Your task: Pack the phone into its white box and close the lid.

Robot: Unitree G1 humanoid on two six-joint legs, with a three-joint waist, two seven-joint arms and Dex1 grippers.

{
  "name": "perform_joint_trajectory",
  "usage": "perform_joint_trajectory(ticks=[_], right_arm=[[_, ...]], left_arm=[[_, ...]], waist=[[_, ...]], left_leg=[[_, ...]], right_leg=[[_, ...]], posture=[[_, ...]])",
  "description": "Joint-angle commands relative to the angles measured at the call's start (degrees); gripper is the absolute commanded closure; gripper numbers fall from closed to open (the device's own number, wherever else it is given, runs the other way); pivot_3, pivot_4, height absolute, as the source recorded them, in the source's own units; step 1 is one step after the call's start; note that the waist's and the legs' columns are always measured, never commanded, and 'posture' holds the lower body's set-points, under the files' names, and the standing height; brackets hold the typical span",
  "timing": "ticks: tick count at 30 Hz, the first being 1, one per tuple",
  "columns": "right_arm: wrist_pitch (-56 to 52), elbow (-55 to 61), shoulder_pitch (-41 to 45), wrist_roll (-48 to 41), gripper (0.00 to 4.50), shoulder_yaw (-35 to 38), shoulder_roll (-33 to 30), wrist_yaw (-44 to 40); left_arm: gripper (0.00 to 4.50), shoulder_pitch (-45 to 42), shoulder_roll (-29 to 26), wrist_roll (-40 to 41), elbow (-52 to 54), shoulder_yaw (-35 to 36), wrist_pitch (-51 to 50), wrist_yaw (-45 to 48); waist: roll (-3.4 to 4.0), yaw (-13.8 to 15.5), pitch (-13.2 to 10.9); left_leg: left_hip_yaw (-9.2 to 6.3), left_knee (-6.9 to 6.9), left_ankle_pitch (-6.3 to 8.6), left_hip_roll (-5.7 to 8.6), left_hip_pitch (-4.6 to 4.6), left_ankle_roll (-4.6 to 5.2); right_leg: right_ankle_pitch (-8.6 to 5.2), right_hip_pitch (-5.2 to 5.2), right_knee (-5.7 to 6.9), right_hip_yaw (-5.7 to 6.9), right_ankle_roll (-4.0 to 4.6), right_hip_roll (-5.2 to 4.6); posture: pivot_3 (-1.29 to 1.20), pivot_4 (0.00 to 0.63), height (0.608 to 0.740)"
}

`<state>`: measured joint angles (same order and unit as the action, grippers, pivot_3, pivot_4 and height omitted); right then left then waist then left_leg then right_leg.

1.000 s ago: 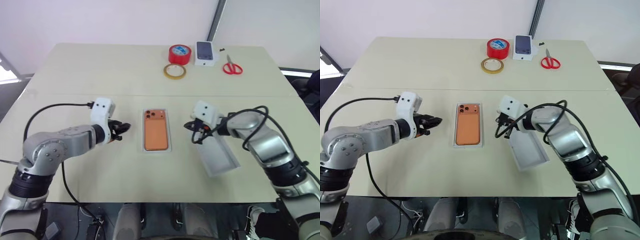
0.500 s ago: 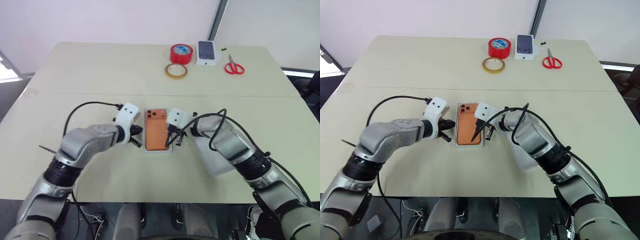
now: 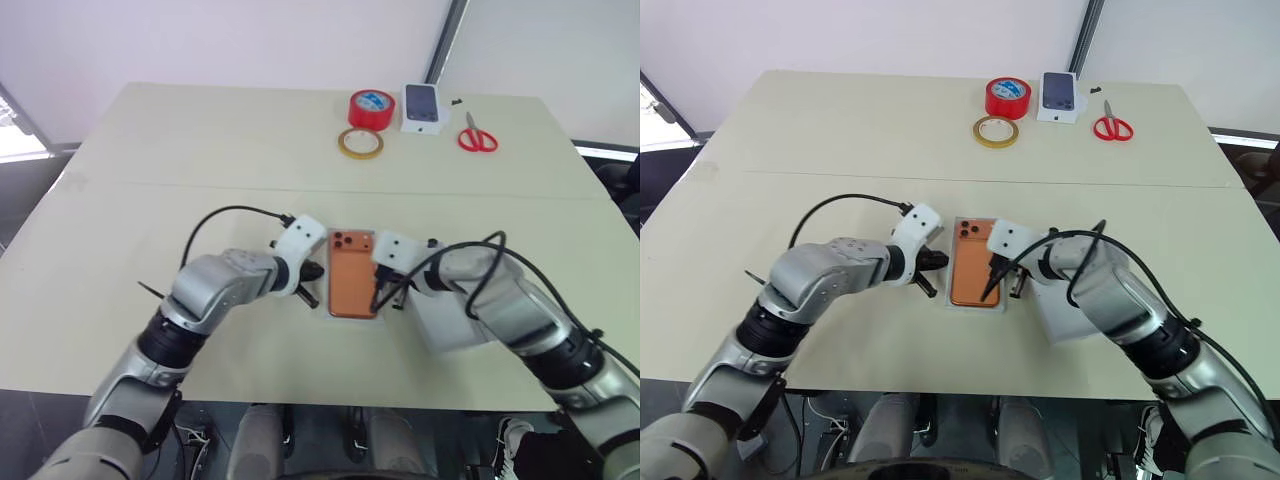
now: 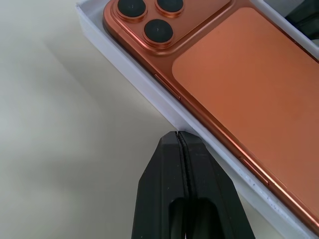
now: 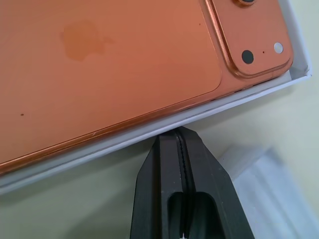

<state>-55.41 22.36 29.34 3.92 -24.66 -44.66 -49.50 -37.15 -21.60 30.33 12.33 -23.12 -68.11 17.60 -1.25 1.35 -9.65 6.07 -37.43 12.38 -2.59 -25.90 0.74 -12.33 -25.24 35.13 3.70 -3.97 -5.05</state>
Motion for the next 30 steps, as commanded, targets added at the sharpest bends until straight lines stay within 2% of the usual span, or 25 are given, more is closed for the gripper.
perform_joint_trajectory(ticks=[1,5,14,25,30], right_arm=[[-0.97,5.06,-1.68,-2.07,4.50,3.06,-2.29,-1.09],[-0.69,5.94,-5.16,-2.52,4.50,5.37,-5.99,-1.43],[-0.33,5.13,-9.14,-2.71,4.50,8.72,-9.27,-1.26],[0.69,4.43,-9.96,-2.69,4.50,10.63,-10.94,-0.96],[2.55,4.90,-9.81,-5.73,4.50,15.96,-14.98,-4.29]], left_arm=[[4.47,-2.27,5.39,0.88,-0.09,-5.11,-0.39,4.80],[4.47,-4.01,10.30,-0.94,-4.12,-6.39,0.60,6.83],[4.47,-5.45,15.34,-5.88,-10.79,-6.47,3.46,10.72],[4.47,-6.37,16.51,-9.62,-13.90,-4.27,4.80,13.33],[4.47,-4.98,13.85,-9.22,-9.87,-2.00,2.94,14.21]], waist=[[0.01,0.35,0.00],[0.01,1.18,0.01],[0.02,1.07,0.01],[0.02,1.00,0.01],[0.07,0.81,-0.02]], left_leg=[[0.00,0.00,0.00,0.00,0.01,0.00],[-0.05,-0.05,0.02,0.03,0.00,0.04],[-0.10,-0.35,0.19,0.06,-0.01,0.29],[-0.08,-0.54,0.32,0.16,-0.05,0.48],[-0.07,-0.54,0.32,0.17,-0.13,0.49]], right_leg=[[0.00,0.00,0.00,0.00,0.00,0.00],[-0.02,0.04,-0.02,0.02,-0.03,-0.01],[-0.07,0.21,-0.03,0.04,-0.10,-0.06],[-0.10,0.28,-0.04,0.05,-0.15,-0.22],[-0.10,0.22,-0.03,0.05,-0.16,-0.21]], posture=[[0.00,0.150,0.740],[0.00,0.150,0.740],[0.00,0.150,0.740],[0.00,0.150,0.740],[0.00,0.150,0.740]])
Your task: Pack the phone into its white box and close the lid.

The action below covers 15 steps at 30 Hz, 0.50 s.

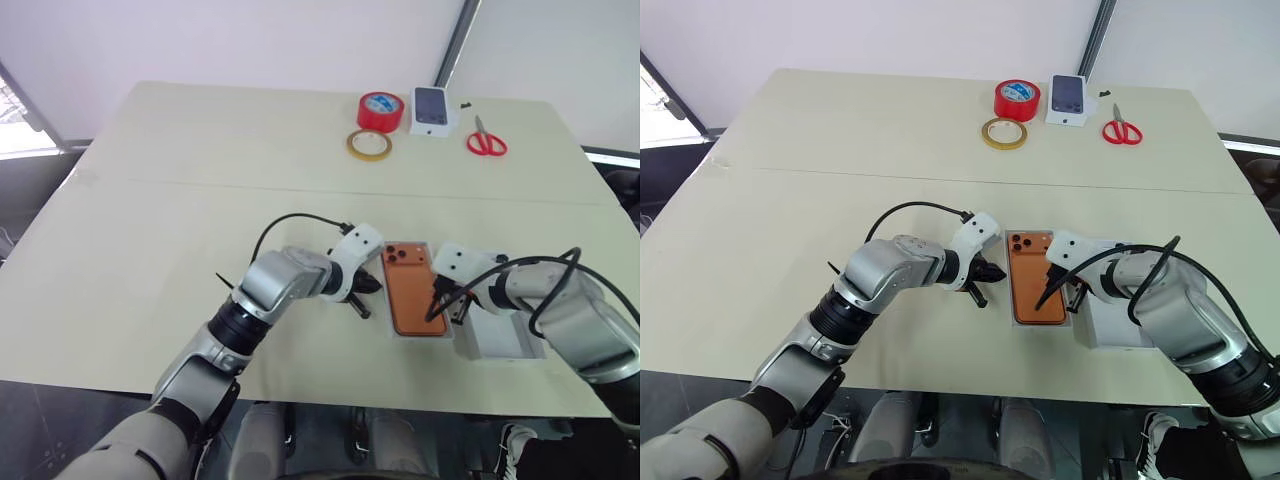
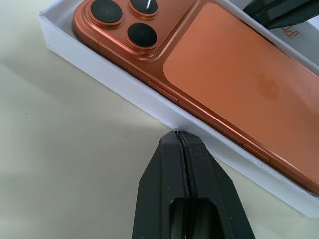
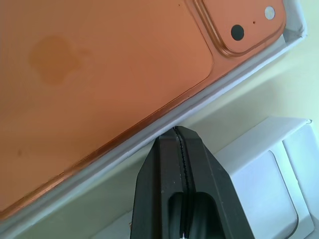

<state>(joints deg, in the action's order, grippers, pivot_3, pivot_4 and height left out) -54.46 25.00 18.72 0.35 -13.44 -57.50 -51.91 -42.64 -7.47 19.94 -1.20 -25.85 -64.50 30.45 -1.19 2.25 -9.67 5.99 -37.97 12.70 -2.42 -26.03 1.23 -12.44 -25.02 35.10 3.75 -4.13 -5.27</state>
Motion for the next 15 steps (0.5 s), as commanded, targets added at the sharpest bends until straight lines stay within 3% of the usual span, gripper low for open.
perform_joint_trajectory(ticks=[1,6,9,13,15], right_arm=[[1.89,2.22,0.85,-2.74,4.50,5.47,-2.67,-2.31],[-4.55,1.67,3.16,-10.47,4.50,12.99,-4.61,-6.38],[-14.47,3.02,3.71,-14.99,3.66,14.10,-3.80,-5.77],[-28.56,1.48,6.86,-16.25,1.64,15.00,0.54,0.83],[-35.23,-0.44,9.47,-17.19,1.64,16.25,2.95,3.32]], left_arm=[[4.47,0.74,-0.66,1.26,4.27,1.15,-0.92,1.40],[4.47,4.31,-6.86,2.75,11.05,7.46,-0.30,2.14],[4.50,8.11,-11.51,1.89,15.45,8.93,6.99,4.47],[4.50,14.28,-17.44,0.80,20.55,9.89,20.04,10.06],[4.50,17.10,-20.20,0.02,22.48,9.71,25.29,12.62]], waist=[[0.02,-0.12,-0.01],[0.10,-0.63,-0.04],[0.10,-0.70,-0.04],[0.14,-1.24,-0.05],[0.20,-1.57,-0.03]], left_leg=[[0.00,0.00,0.00,0.00,-0.02,0.00],[0.00,0.00,-0.01,-0.14,-0.04,0.00],[-0.03,0.01,0.00,-0.26,-0.03,-0.01],[0.04,0.01,0.01,-0.26,-0.05,-0.03],[0.08,-0.01,0.01,-0.21,-0.10,-0.07]], right_leg=[[0.00,-0.03,0.01,0.00,0.00,0.01],[0.01,-0.12,0.09,-0.02,0.00,0.14],[0.01,-0.12,0.12,0.00,0.01,0.24],[0.02,-0.18,0.12,-0.04,0.03,0.10],[0.04,-0.21,0.12,-0.05,0.07,-0.05]], posture=[[0.00,0.150,0.740],[0.00,0.150,0.740],[0.00,0.150,0.740],[0.00,0.150,0.740],[0.00,0.150,0.740]])
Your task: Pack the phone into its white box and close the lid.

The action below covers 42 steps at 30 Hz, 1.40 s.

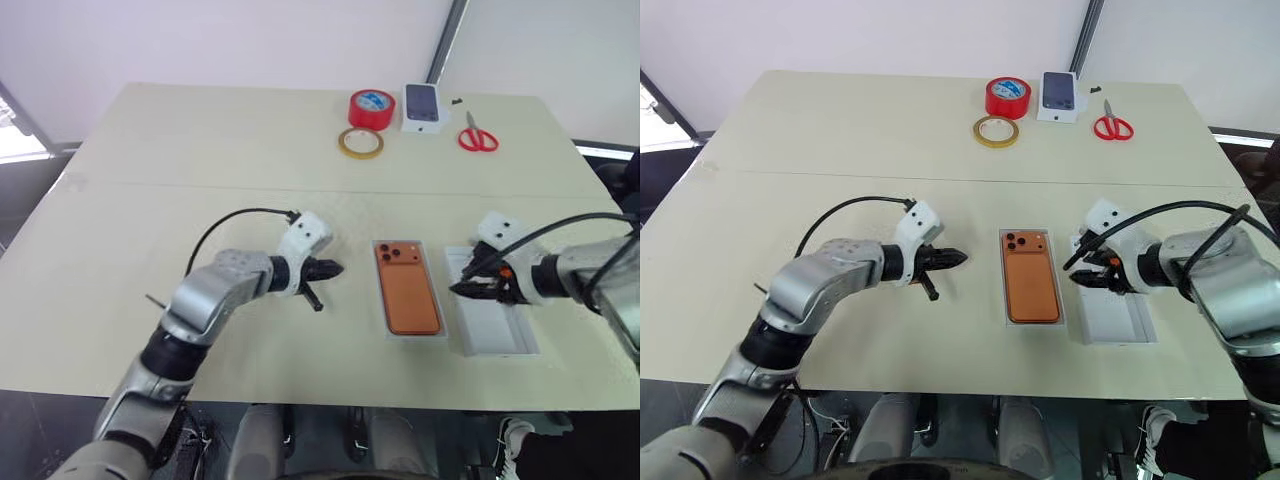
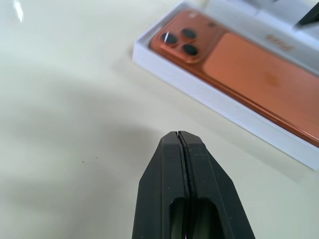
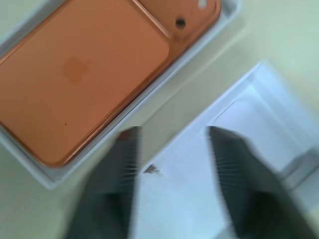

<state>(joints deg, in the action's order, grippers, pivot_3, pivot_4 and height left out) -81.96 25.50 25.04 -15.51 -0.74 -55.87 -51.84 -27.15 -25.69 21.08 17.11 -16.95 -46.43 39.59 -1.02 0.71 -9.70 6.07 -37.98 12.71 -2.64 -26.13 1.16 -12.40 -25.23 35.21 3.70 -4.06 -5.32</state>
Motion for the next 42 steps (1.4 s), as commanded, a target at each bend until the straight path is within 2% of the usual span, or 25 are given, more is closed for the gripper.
perform_joint_trajectory(ticks=[1,9,17,20,24,30,32,34,37,39,40,42], right_arm=[[-9.52,-2.25,4.11,-2.39,1.64,4.42,2.18,4.18],[-10.54,-4.14,2.40,-10.17,1.64,4.55,2.92,14.22],[-10.54,-4.13,-1.44,-19.39,1.64,5.64,4.69,26.51],[-10.54,-4.02,-1.92,-23.54,2.43,6.15,4.87,30.61],[-10.54,-5.58,-1.36,-28.84,4.34,7.81,4.93,35.95],[-10.54,-12.95,7.07,-38.34,4.43,14.91,6.77,44.23],[-10.54,-15.59,14.42,-40.82,4.43,19.47,9.68,45.48],[-10.54,-19.85,20.29,-49.24,4.43,23.42,13.22,48.21],[-10.54,-24.26,24.41,-64.02,4.43,25.08,19.01,56.50],[-0.82,-25.40,21.98,-85.96,4.43,17.30,18.52,69.13],[3.37,-24.65,20.60,-92.94,4.43,14.22,19.54,73.44],[7.75,-22.81,18.39,-97.49,4.43,11.04,23.64,77.28]], left_arm=[[4.50,2.86,-3.13,-0.97,5.30,0.89,9.00,4.81],[4.50,7.86,-4.97,2.29,9.39,2.57,16.95,11.15],[4.50,9.40,-6.47,4.26,9.83,2.08,17.73,15.73],[4.50,9.52,-6.72,2.91,9.17,1.52,18.46,15.70],[4.50,9.63,-6.60,2.12,8.52,1.32,19.04,15.39],[4.50,10.64,-6.28,2.60,7.04,4.46,19.12,13.53],[4.50,11.64,-5.73,2.95,5.16,8.06,19.11,10.81],[4.50,12.33,-4.95,3.32,3.11,11.47,18.84,8.12],[4.50,13.36,-5.37,2.81,0.94,14.22,19.32,6.67],[4.50,13.99,-5.92,2.75,0.06,15.93,19.70,6.28],[4.50,14.09,-6.14,2.90,-0.31,16.74,19.76,6.15],[4.50,13.96,-6.59,3.01,-0.77,17.55,19.93,6.26]], waist=[[0.04,-0.06,0.00],[0.05,0.01,0.00],[0.07,-0.04,0.01],[0.07,-0.01,0.02],[0.06,0.00,0.02],[0.08,-0.21,0.01],[0.16,-0.49,-0.03],[0.21,-0.64,-0.06],[0.15,-0.53,-0.03],[0.15,-0.40,-0.02],[0.15,-0.29,-0.03],[0.15,-0.36,-0.03]], left_leg=[[0.02,0.00,0.01,0.03,0.00,-0.02],[0.03,0.00,0.01,0.15,-0.26,0.05],[0.01,-0.03,-0.01,0.12,-0.21,0.07],[0.00,-0.05,-0.01,0.10,-0.20,0.08],[-0.01,-0.07,-0.01,0.09,-0.20,0.08],[0.01,-0.09,-0.01,0.02,-0.20,0.09],[0.02,-0.09,-0.01,-0.04,-0.18,0.09],[0.05,-0.08,-0.02,-0.09,-0.18,0.09],[-0.03,-0.06,-0.02,-0.23,-0.17,0.09],[-0.05,-0.01,-0.02,-0.28,-0.15,0.09],[-0.04,0.01,-0.02,-0.29,-0.16,0.09],[0.00,0.00,-0.02,-0.29,-0.17,0.09]], right_leg=[[0.00,-0.02,0.00,-0.01,0.00,-0.05],[0.00,-0.17,-0.08,0.01,0.00,-0.14],[0.00,-0.12,-0.04,0.01,-0.03,0.12],[0.00,-0.09,-0.04,0.01,-0.04,0.16],[0.00,-0.07,-0.04,0.01,-0.05,0.18],[0.02,-0.10,0.00,-0.03,-0.06,0.28],[0.02,-0.11,0.02,-0.03,-0.07,0.34],[0.03,-0.18,0.12,-0.08,-0.09,0.41],[0.05,-0.16,0.15,-0.05,-0.12,0.64],[0.08,-0.15,0.15,-0.03,-0.18,0.68],[0.11,-0.15,0.18,-0.03,-0.24,0.67],[0.12,-0.14,0.16,-0.04,-0.24,0.63]], posture=[[0.00,0.150,0.740],[0.00,0.150,0.740],[0.00,0.150,0.740],[0.00,0.150,0.740],[0.00,0.150,0.740],[0.00,0.150,0.740],[0.00,0.150,0.740],[0.00,0.150,0.740],[0.00,0.150,0.740],[0.00,0.150,0.740],[0.00,0.150,0.740],[0.00,0.150,0.740]])
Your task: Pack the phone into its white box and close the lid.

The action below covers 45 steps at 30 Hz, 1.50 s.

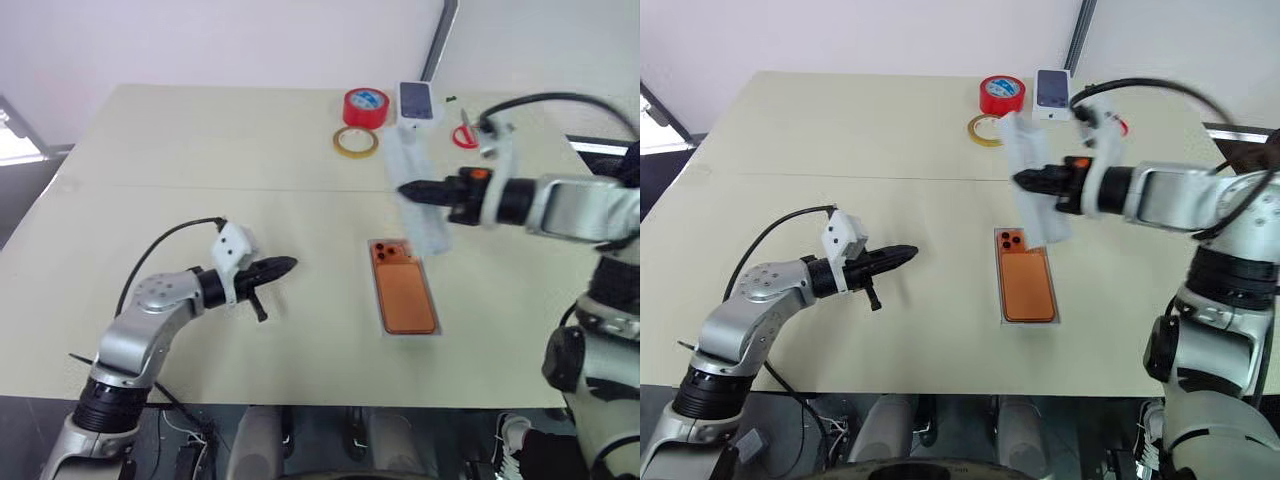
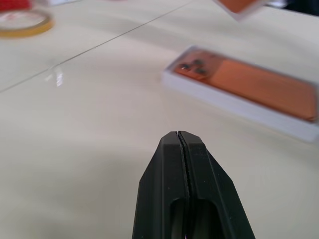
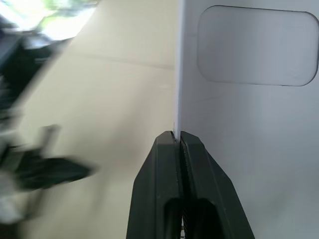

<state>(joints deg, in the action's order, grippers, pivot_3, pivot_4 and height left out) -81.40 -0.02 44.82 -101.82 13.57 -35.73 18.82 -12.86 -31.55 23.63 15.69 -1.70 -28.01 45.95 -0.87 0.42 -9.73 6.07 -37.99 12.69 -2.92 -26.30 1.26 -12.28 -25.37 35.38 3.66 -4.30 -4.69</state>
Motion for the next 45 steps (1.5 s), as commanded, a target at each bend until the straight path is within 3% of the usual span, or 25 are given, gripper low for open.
perform_joint_trajectory(ticks=[1,7,12,14,16,20,22,26,30,31,34,38,45], right_arm=[[8.28,3.68,-2.62,-11.18,4.43,-4.03,5.83,7.55],[16.93,12.58,-14.35,-11.18,4.43,-6.83,19.83,21.84],[17.73,14.70,-19.23,-11.18,4.43,-6.81,18.89,25.09],[16.64,14.02,-19.82,-11.18,4.43,-6.26,15.96,23.90],[15.55,13.33,-19.81,-11.18,3.87,-6.12,12.98,22.00],[14.30,11.39,-17.42,-11.18,2.04,-5.69,7.01,18.80],[11.19,11.42,-12.83,-11.18,0.98,-7.23,-1.83,15.60],[4.86,16.76,-5.03,6.59,0.98,-9.37,-17.44,-1.61],[11.46,21.65,-6.22,26.74,0.98,-14.58,-25.71,-19.43],[16.56,23.97,-7.51,35.24,0.98,-18.22,-28.95,-24.94],[31.61,28.50,-13.90,55.75,2.35,-25.74,-36.23,-38.24],[38.10,27.85,-17.91,67.19,4.41,-29.09,-37.54,-45.85],[40.65,26.33,-19.90,78.11,4.46,-29.14,-34.59,-51.78]], left_arm=[[4.50,-0.43,-0.90,0.41,0.64,2.43,1.60,0.13],[4.50,-0.63,-1.43,-0.37,2.08,0.41,2.26,1.22],[4.50,-1.76,0.30,-1.34,2.67,-3.27,2.31,1.19],[4.50,-2.79,1.69,-1.76,2.67,-5.38,2.04,1.06],[4.50,-3.81,2.87,-2.72,2.31,-7.77,1.93,1.11],[4.50,-6.89,6.36,-5.78,-0.59,-12.07,2.63,-0.15],[4.50,-9.72,9.66,-6.54,-3.52,-13.47,1.72,-1.73],[4.50,-13.29,14.64,-8.12,-7.10,-16.53,2.00,-2.38],[4.50,-14.16,16.58,-8.73,-7.95,-17.73,2.17,-2.11],[4.50,-14.45,17.12,-9.10,-8.18,-18.32,2.30,-2.16],[4.50,-15.15,18.87,-10.03,-8.73,-19.48,2.29,-2.76],[4.50,-15.55,20.01,-9.85,-8.28,-18.81,1.45,-3.65],[4.50,-14.70,16.43,-8.49,-4.30,-12.31,-2.97,-6.81]], waist=[[0.01,-0.16,0.00],[0.02,0.15,0.02],[0.05,0.06,0.03],[0.05,0.19,0.03],[0.05,0.22,0.03],[0.05,0.11,0.05],[0.22,0.12,-0.05],[0.38,0.31,-0.08],[0.28,0.29,-0.01],[0.32,0.29,-0.04],[0.35,0.31,-0.05],[0.36,0.17,-0.04],[0.36,0.22,-0.04]], left_leg=[[0.04,-0.03,0.00,0.00,0.00,0.00],[0.04,-0.10,0.00,0.03,-0.03,0.00],[0.07,-0.09,0.00,0.05,0.00,-0.01],[0.06,-0.09,0.00,0.05,0.00,-0.01],[0.07,-0.09,0.00,0.08,0.00,-0.01],[0.07,-0.09,0.00,0.08,0.02,0.00],[0.07,-0.09,0.00,0.07,0.02,0.00],[0.11,-0.16,0.00,0.16,-0.07,0.02],[0.05,-0.05,0.09,0.10,-0.06,0.15],[0.07,-0.05,0.09,0.11,-0.06,0.15],[0.07,-0.12,0.08,0.13,-0.06,0.14],[0.09,-0.24,0.08,0.13,-0.03,0.13],[0.10,-0.22,0.08,0.11,-0.01,0.12]], right_leg=[[0.01,0.00,0.00,-0.02,0.00,-0.02],[0.03,0.04,-0.03,-0.05,-0.05,-0.08],[-0.06,0.05,-0.04,-0.06,0.12,-0.12],[-0.07,0.05,-0.04,-0.06,0.13,-0.12],[-0.07,0.06,-0.06,-0.07,0.14,-0.15],[-0.07,0.07,-0.08,-0.08,0.14,-0.14],[-0.07,0.05,-0.04,-0.09,0.14,-0.12],[-0.08,-0.05,-0.04,-0.19,0.12,-0.14],[-0.12,-0.02,-0.17,-0.16,0.06,0.04],[-0.11,-0.05,-0.15,-0.16,0.06,0.04],[-0.11,-0.07,-0.10,-0.17,0.07,0.01],[-0.11,-0.02,-0.11,-0.20,0.08,-0.08],[-0.10,-0.04,-0.07,-0.21,0.08,-0.04]], posture=[[0.00,0.150,0.740],[0.00,0.150,0.740],[0.00,0.150,0.740],[0.00,0.150,0.740],[0.00,0.150,0.740],[0.00,0.150,0.740],[0.00,0.150,0.740],[0.00,0.150,0.740],[0.00,0.150,0.740],[0.00,0.150,0.740],[0.00,0.150,0.740],[0.00,0.150,0.740],[0.00,0.150,0.740]])
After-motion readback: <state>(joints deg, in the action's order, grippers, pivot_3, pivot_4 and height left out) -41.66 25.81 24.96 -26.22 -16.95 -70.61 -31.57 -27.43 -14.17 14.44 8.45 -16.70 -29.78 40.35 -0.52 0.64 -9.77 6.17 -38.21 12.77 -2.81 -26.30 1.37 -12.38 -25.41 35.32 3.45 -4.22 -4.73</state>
